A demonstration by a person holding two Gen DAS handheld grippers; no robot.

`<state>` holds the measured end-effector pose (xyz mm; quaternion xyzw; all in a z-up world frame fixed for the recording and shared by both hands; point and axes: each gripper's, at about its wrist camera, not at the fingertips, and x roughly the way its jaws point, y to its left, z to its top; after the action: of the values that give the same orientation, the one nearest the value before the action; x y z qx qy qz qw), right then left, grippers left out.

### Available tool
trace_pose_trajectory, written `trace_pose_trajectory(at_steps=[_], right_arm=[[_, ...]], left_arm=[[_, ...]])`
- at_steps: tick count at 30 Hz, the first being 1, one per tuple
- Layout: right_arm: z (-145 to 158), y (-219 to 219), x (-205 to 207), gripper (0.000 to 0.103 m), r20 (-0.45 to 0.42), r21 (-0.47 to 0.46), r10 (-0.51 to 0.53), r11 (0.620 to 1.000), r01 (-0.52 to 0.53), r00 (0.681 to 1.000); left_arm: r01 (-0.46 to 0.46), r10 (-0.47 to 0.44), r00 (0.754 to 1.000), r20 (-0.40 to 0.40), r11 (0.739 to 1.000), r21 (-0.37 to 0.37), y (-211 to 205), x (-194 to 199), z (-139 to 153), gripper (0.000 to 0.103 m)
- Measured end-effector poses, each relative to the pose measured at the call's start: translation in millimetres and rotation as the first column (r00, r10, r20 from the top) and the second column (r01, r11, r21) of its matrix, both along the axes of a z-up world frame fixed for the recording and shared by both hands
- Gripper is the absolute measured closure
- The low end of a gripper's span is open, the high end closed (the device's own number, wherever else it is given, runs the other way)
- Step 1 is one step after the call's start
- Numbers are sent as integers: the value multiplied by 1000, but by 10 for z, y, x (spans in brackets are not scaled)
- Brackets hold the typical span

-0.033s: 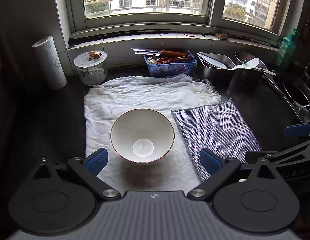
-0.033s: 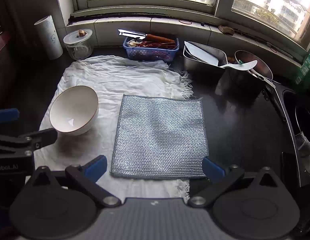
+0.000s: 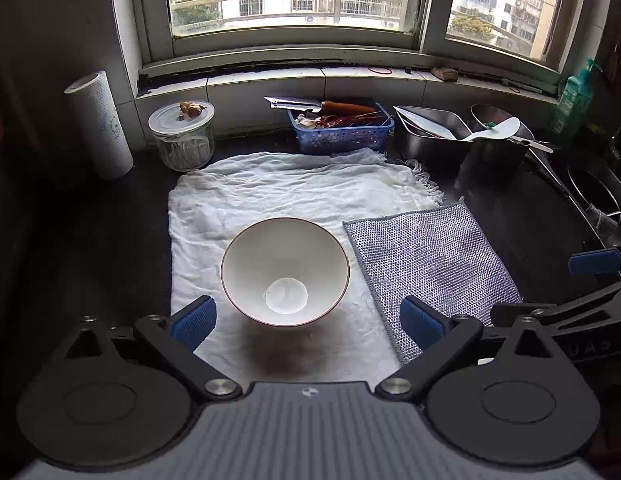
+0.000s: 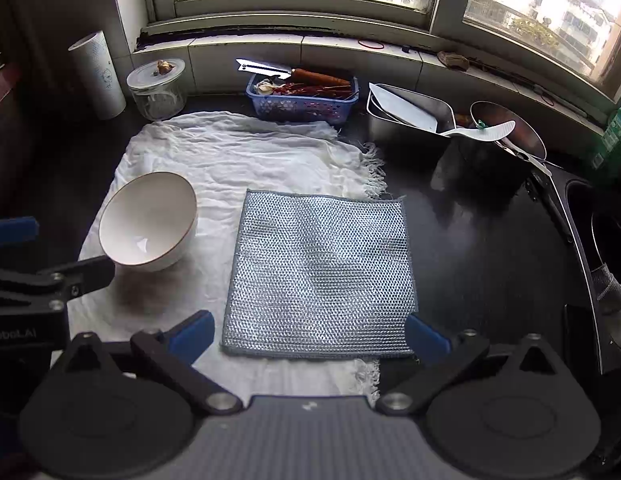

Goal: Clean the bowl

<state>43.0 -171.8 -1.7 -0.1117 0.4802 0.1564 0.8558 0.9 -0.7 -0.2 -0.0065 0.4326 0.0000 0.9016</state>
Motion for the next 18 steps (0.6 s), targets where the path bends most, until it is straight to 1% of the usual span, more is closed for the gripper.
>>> trace_pose_trajectory(at_steps=[7, 9, 18], right_arm=[[-22, 0, 34, 1, 4, -2, -4, 1000, 4, 1000], [-17, 3, 35, 1, 4, -2, -5, 1000, 5, 1000], [-12, 10, 47, 1, -3, 3, -10, 1000, 10, 1000]], left_arm=[[-3, 2, 1000, -10, 1000, -22, -27, 37, -9, 4], [-9, 9, 1000, 3, 999, -42, 13, 1, -22, 4], [-11, 11, 1000, 1, 999, -39, 20, 16, -56, 4]])
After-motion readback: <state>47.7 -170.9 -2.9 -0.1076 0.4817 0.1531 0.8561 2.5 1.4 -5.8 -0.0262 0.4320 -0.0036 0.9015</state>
